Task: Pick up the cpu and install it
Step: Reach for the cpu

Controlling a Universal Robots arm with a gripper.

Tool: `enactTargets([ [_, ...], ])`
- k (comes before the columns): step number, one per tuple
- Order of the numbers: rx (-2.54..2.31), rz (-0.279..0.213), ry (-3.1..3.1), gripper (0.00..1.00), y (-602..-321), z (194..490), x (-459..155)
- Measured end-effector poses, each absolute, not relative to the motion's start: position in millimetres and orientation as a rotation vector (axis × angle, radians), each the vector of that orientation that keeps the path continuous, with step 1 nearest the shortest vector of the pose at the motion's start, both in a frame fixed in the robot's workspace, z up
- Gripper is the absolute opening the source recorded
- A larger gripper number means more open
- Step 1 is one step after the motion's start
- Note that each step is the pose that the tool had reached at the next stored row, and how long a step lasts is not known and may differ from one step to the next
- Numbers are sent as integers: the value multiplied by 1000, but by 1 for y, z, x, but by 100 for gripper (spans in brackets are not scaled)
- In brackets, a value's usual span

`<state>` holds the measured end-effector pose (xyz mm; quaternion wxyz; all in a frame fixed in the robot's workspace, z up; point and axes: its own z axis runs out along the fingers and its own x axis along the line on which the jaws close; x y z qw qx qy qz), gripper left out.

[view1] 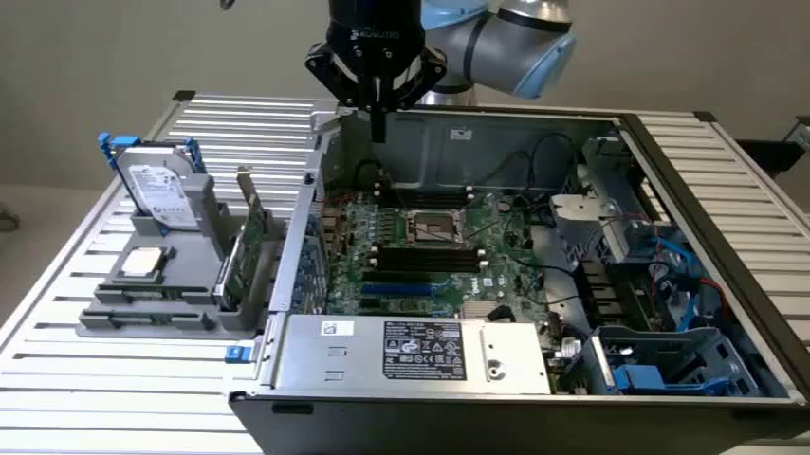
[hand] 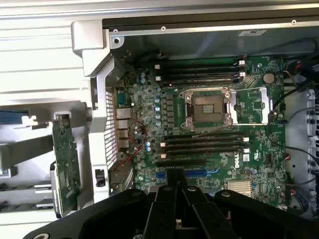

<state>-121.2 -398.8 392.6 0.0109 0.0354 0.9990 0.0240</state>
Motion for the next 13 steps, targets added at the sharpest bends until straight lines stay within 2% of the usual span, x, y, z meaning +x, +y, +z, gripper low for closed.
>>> enactTargets([
  [7, 110, 75, 3117, 11, -399, 393, -122],
  [13, 111, 75, 3120, 11, -396, 392, -146],
])
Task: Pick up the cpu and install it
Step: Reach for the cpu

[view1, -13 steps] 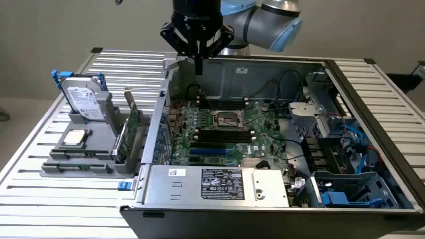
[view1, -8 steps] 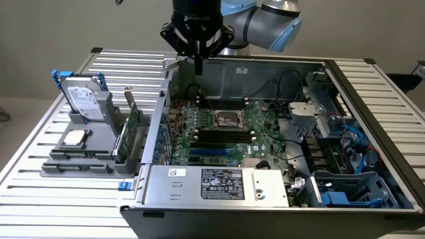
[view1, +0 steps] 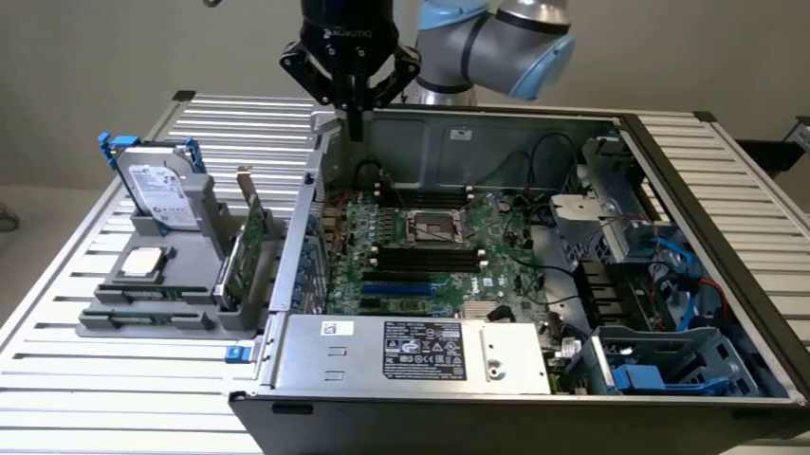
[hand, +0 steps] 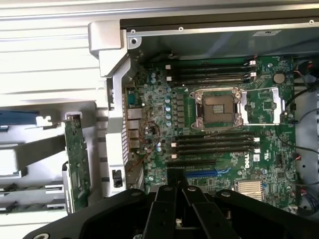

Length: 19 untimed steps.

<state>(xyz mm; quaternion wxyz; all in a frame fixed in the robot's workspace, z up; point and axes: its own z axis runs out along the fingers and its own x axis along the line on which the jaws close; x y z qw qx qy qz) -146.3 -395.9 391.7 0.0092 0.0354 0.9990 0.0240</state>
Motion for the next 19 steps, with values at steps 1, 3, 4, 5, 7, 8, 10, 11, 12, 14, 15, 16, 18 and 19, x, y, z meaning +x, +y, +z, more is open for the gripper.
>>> enactTargets([
  [1, 111, 75, 3120, 11, -395, 391, -151],
  [3, 111, 75, 3120, 11, -394, 391, -160],
  [4, 111, 75, 3120, 11, -393, 390, -165],
  [5, 111, 75, 3120, 11, -393, 390, -169],
  [7, 111, 75, 3120, 11, -391, 390, -178],
  [8, 111, 75, 3120, 11, -391, 389, -183],
  [10, 111, 75, 3120, 11, -389, 389, -192],
  [11, 111, 75, 3120, 11, -388, 389, -196],
  [12, 111, 75, 3120, 11, -388, 388, -201],
  [14, 111, 75, 3120, 11, -386, 388, -210],
  [15, 111, 75, 3120, 11, -386, 387, -215],
  [16, 110, 75, 3120, 11, -386, 387, -219],
  [18, 111, 75, 3120, 11, -385, 386, -228],
  [19, 111, 75, 3120, 11, -385, 385, -233],
])
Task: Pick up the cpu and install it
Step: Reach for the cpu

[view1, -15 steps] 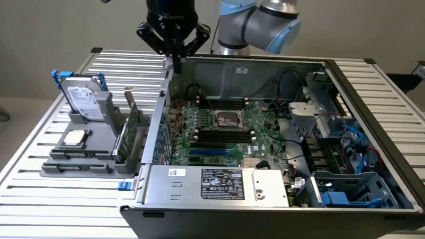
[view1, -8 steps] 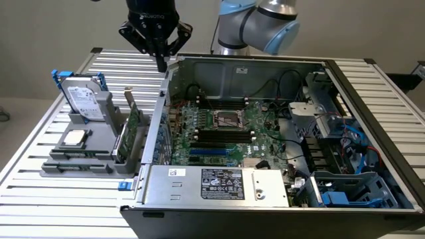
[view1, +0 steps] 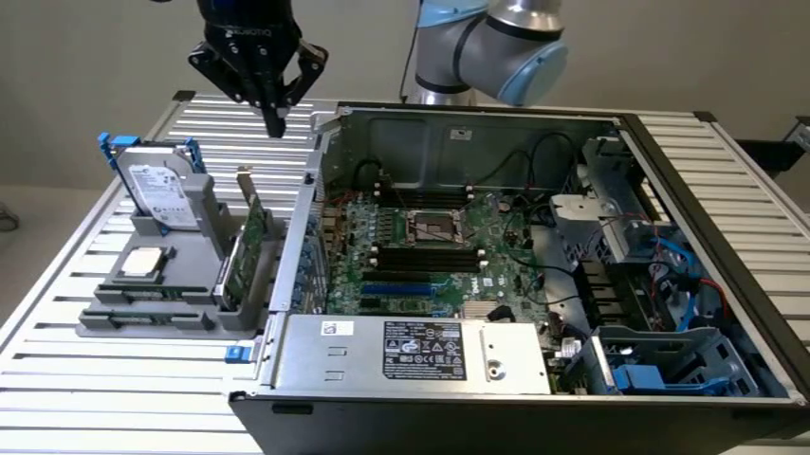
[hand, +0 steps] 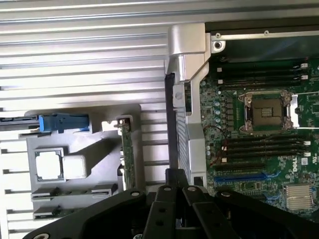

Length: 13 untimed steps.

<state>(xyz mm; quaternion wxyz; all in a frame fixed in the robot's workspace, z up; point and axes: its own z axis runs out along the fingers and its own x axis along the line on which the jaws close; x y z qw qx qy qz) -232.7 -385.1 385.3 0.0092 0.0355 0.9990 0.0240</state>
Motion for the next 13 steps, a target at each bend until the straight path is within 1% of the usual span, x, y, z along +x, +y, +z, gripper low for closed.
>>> enactTargets([
  [13, 111, 75, 3120, 11, -384, 379, -292],
])
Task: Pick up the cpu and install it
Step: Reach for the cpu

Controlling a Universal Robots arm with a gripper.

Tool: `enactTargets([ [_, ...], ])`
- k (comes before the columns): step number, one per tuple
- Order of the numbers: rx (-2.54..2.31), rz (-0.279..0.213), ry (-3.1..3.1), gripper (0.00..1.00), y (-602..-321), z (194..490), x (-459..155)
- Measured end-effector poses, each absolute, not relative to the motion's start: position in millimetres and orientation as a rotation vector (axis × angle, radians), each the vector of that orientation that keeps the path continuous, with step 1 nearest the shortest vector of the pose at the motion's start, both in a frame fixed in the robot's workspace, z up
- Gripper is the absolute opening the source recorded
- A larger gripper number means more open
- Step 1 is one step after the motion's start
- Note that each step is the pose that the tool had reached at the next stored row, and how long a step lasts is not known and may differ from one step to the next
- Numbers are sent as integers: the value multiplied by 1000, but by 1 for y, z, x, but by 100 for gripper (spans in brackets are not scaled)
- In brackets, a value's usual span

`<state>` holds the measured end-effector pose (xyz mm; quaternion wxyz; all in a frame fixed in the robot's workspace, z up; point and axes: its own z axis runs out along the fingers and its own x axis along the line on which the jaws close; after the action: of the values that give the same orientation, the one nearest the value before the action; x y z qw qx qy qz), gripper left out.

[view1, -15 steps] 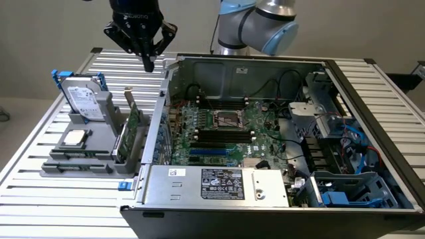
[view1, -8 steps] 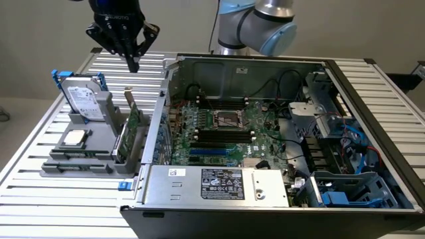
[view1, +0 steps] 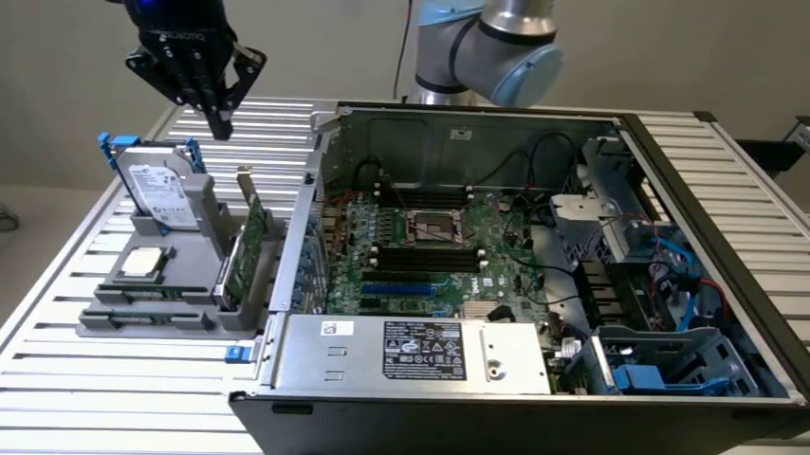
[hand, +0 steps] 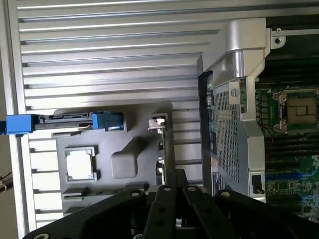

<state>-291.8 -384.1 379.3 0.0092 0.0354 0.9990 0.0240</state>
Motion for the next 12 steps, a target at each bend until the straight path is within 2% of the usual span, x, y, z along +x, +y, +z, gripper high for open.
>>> enactTargets([
  [12, 111, 75, 3121, 11, -383, 373, -346],
])
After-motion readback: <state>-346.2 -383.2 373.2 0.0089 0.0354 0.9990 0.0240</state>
